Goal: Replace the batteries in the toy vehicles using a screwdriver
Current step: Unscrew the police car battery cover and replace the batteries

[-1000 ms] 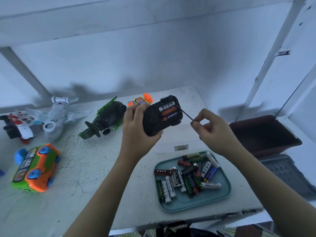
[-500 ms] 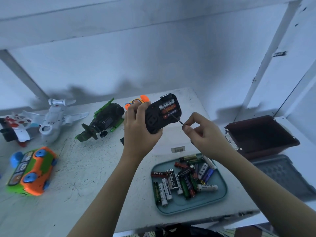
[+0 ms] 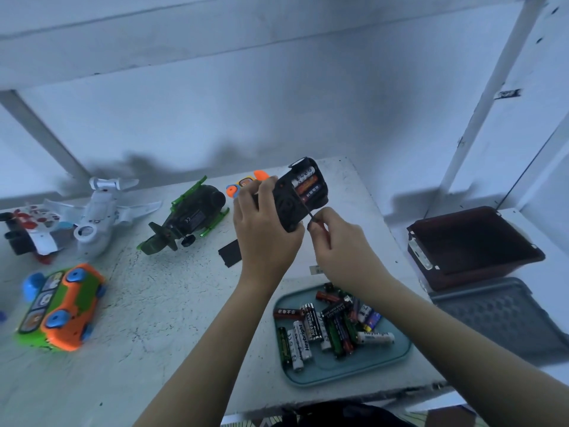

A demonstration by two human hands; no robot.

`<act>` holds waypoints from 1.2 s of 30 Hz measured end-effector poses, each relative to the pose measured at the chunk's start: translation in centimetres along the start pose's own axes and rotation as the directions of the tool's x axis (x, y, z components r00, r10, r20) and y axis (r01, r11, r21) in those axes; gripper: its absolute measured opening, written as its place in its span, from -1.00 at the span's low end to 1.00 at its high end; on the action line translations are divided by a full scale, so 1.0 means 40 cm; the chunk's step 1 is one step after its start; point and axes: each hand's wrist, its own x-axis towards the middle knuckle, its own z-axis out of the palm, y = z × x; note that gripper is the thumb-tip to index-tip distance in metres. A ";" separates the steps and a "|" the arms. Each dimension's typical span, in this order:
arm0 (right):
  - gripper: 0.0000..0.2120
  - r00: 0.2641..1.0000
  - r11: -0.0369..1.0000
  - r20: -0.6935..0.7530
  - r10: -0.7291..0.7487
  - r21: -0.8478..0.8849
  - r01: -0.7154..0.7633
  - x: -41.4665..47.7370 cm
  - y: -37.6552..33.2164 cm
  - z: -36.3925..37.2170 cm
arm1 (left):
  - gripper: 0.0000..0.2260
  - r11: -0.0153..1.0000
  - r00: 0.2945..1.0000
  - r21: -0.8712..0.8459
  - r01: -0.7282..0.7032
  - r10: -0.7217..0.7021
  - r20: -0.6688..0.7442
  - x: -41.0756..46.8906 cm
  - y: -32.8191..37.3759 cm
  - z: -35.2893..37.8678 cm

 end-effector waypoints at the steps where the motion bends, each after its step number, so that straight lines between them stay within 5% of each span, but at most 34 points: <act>1: -0.89 1.000 1.000 -0.019 0.000 0.008 0.000 -0.003 -0.001 0.006 | -0.42 1.000 1.000 0.008 0.001 -0.001 -0.001 0.002 0.000 0.003; 11: -0.85 0.994 0.986 0.009 0.107 0.127 -0.107 -0.054 0.005 -0.003 | -0.36 0.996 0.997 0.044 -0.076 0.076 -0.007 -0.003 -0.045 -0.012; 16: -0.85 0.973 0.976 0.081 0.216 0.014 -0.218 -0.061 0.044 -0.024 | -0.36 0.989 0.992 0.080 -0.125 0.126 -0.009 0.002 -0.083 -0.031; 23: -0.83 0.979 0.981 0.076 0.188 -0.052 -0.185 -0.026 0.049 -0.074 | -0.36 0.965 0.972 0.114 -0.235 0.234 0.019 0.002 -0.111 -0.042; 31: -0.82 0.976 0.974 0.047 0.212 -0.089 -0.207 0.007 0.043 -0.098 | -0.40 0.842 0.863 0.234 -0.486 0.505 -0.027 0.009 -0.119 -0.050; 36: -0.81 0.973 0.969 0.036 0.226 -0.110 -0.221 0.010 0.035 -0.096 | -0.39 0.862 0.876 0.217 -0.458 0.479 -0.056 0.016 -0.120 -0.054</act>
